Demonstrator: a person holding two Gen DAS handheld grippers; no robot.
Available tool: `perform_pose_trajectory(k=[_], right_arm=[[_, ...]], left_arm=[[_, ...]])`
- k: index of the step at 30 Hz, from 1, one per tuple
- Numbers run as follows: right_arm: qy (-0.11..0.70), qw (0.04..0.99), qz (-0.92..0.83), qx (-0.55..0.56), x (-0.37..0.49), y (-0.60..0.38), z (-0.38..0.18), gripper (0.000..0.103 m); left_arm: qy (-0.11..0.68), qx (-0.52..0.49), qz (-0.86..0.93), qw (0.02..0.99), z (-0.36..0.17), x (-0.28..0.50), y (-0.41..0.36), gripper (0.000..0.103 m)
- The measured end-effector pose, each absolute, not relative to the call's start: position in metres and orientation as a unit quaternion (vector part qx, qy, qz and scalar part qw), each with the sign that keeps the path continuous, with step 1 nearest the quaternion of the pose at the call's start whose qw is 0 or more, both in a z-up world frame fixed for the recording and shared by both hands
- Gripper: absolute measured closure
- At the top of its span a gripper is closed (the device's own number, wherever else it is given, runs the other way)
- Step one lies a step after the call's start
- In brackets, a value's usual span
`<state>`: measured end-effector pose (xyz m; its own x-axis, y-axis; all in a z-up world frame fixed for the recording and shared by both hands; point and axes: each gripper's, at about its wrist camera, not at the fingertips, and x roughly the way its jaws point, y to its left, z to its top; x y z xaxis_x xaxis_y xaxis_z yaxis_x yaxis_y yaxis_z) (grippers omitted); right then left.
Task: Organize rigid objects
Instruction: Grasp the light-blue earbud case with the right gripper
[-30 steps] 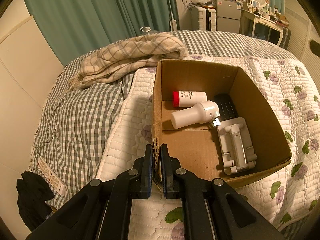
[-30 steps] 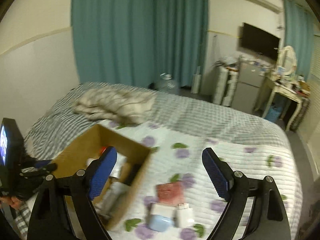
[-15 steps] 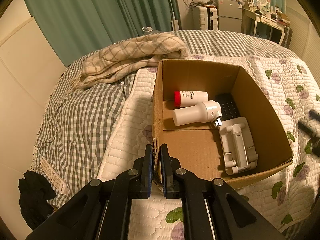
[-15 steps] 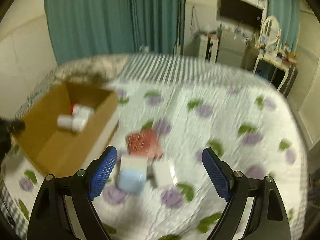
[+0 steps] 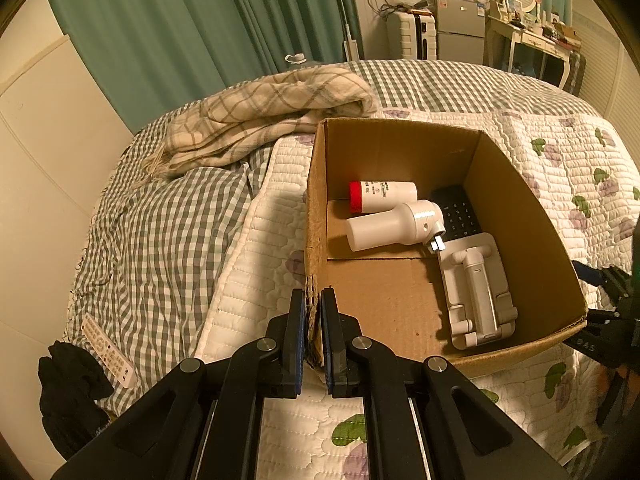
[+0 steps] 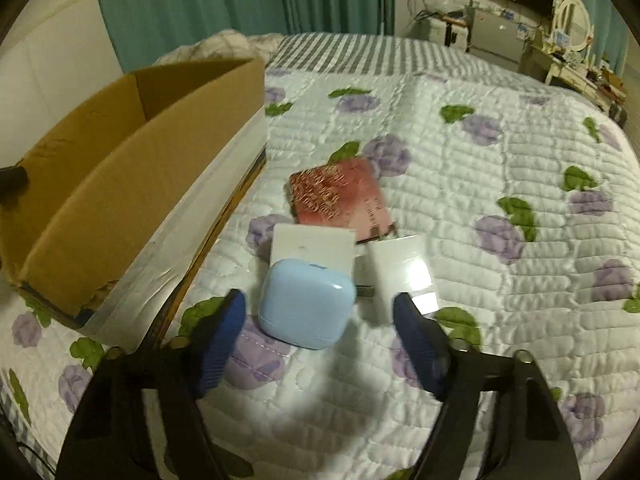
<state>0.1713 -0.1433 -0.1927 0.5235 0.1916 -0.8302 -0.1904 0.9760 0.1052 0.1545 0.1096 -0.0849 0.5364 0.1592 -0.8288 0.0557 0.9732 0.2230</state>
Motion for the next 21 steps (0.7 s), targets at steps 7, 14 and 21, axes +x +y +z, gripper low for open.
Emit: perform_pose_trajectory(k=[7,14,21], right_arm=[[0.483,0.868,0.115,-0.001,0.174,-0.139,-0.198,0.049],[0.468,0.876,0.114,-0.005,0.164,-0.141,-0.186,0.05],[0.415,0.903,0.111,-0.01,0.157,-0.148,-0.124,0.05]], left_arm=[[0.48,0.111,0.029,0.869,-0.085,0.154,0.11,0.096],[0.481,0.112,0.03,0.869,-0.085,0.154,0.11,0.096],[0.481,0.114,0.029,0.869,-0.086,0.153,0.109,0.096]])
